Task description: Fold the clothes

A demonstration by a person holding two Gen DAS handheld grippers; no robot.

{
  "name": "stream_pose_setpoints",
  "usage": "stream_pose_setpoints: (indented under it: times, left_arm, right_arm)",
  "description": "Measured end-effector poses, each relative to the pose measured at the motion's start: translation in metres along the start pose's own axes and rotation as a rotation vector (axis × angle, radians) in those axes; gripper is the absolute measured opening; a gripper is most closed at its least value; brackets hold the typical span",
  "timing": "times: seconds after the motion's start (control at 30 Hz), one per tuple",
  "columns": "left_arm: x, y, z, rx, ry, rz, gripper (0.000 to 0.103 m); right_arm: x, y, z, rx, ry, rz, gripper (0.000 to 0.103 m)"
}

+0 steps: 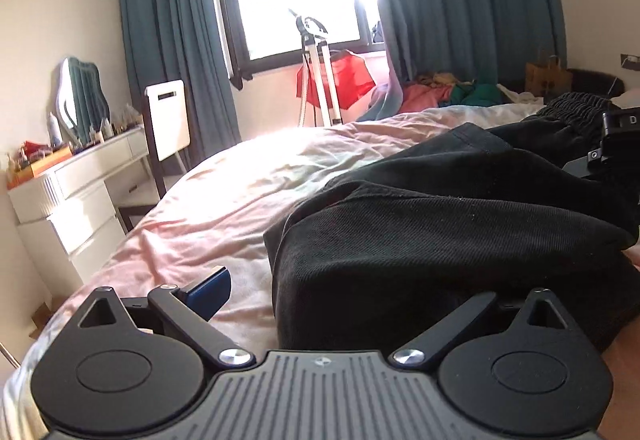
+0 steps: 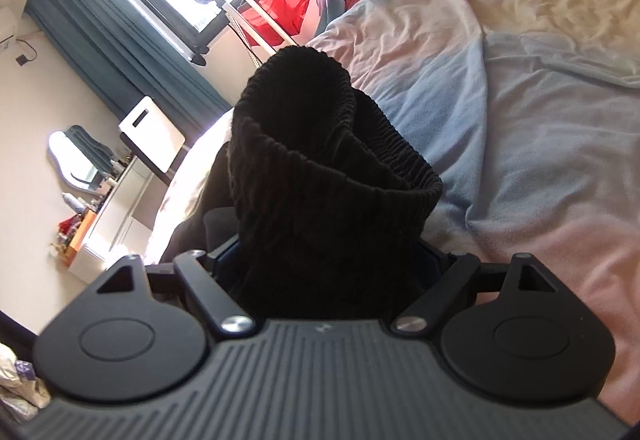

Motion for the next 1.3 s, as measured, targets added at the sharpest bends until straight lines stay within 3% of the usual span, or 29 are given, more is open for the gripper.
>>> stream_pose_setpoints:
  times: [0.1, 0.17, 0.3, 0.4, 0.57, 0.67, 0.77, 0.93, 1.1, 1.3]
  left_arm:
    - [0.010, -0.006, -0.014, 0.042, -0.030, -0.117, 0.101]
    - [0.030, -0.011, -0.024, 0.080, -0.046, -0.206, 0.100]
    - [0.067, -0.004, -0.044, 0.050, -0.033, -0.305, 0.100]
    - [0.078, -0.007, -0.050, 0.074, -0.047, -0.349, 0.100]
    - [0.078, -0.023, -0.044, 0.165, -0.063, -0.341, 0.100]
    - [0.072, -0.033, -0.036, 0.215, -0.057, -0.326, 0.101]
    - [0.079, -0.040, -0.030, 0.253, -0.064, -0.373, 0.102]
    - [0.086, -0.043, -0.037, 0.255, -0.056, -0.378, 0.103]
    - [0.101, -0.051, -0.042, 0.299, -0.081, -0.483, 0.103]
    - [0.109, -0.054, -0.043, 0.318, -0.075, -0.570, 0.103]
  right_arm:
    - [-0.004, 0.003, -0.004, -0.049, -0.004, 0.056, 0.061]
    - [-0.003, 0.008, -0.016, -0.081, 0.038, 0.119, 0.045]
    - [0.017, 0.025, -0.048, -0.161, 0.227, 0.247, 0.040]
    - [0.020, 0.023, -0.050, -0.160, 0.210, 0.243, 0.040]
    - [-0.032, -0.020, -0.020, -0.019, 0.048, 0.271, 0.040]
    - [-0.045, -0.032, -0.010, -0.011, 0.040, 0.274, 0.040]
    - [-0.040, -0.029, -0.010, -0.016, 0.031, 0.241, 0.041]
    - [-0.038, -0.026, -0.014, -0.005, 0.057, 0.254, 0.043]
    - [-0.031, -0.026, -0.018, 0.018, 0.062, 0.230, 0.051]
    - [-0.018, -0.022, -0.025, 0.065, -0.006, 0.068, 0.073]
Point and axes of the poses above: each gripper's, at about its wrist camera, not at the fingertips, and z roughly the way its jaws point, x to its left, y to its top, the point moved 7 cm from there along z, roughly the way its jaws point, and after that the axes turned 7 degrees about -z, right-handed, at the moved point
